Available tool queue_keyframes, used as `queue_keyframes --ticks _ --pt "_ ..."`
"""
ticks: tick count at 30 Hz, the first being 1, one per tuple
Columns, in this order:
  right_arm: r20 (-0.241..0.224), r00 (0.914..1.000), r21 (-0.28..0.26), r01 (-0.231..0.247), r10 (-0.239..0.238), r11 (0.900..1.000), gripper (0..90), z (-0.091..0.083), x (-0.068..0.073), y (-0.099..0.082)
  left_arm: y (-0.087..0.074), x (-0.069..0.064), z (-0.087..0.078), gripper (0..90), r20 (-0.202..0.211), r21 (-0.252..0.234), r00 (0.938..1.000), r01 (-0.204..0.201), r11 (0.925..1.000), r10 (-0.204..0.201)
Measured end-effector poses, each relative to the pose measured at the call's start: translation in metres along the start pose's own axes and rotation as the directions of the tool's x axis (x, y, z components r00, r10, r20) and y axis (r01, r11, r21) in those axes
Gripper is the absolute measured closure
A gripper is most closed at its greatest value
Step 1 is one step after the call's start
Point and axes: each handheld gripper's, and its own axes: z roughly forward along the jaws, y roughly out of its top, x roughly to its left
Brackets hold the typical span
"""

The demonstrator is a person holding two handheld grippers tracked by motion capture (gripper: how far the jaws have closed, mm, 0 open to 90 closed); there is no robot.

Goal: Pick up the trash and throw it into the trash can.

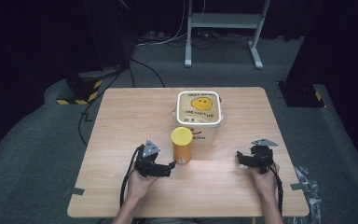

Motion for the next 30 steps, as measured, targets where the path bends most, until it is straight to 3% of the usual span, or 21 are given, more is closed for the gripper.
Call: queue_keyframes --ticks 5,8,22,27,29,30 --pt "0.003 1.0000 -0.005 -0.002 0.002 1.0000 14.6 0.000 0.000 0.000 0.008 0.001 0.003 7.3 0.011 -0.007 0.9998 0.016 0.9998 -0.016" --pt "0.003 1.0000 -0.005 -0.002 0.002 1.0000 14.6 0.000 0.000 0.000 0.013 0.001 0.004 7.2 0.018 -0.010 0.9998 -0.007 0.9999 0.007" --pt "0.004 1.0000 -0.005 -0.002 0.002 1.0000 14.7 0.000 0.001 0.000 0.027 -0.001 0.015 8.5 0.060 -0.024 0.9982 0.005 0.9997 -0.003" --pt "0.004 1.0000 -0.005 -0.001 0.001 1.0000 14.7 0.000 0.001 0.000 0.031 -0.004 0.019 9.9 0.056 -0.023 0.9983 -0.017 0.9996 0.018" --pt "0.004 1.0000 -0.005 0.001 -0.001 1.0000 14.6 0.000 0.000 0.000 0.033 -0.007 0.020 11.0 0.033 -0.022 0.9994 -0.014 0.9997 0.014" --pt "0.004 1.0000 -0.005 0.000 0.001 1.0000 14.6 0.000 0.000 0.000 0.034 -0.007 0.021 12.1 0.022 -0.019 0.9991 -0.035 0.9992 0.035"
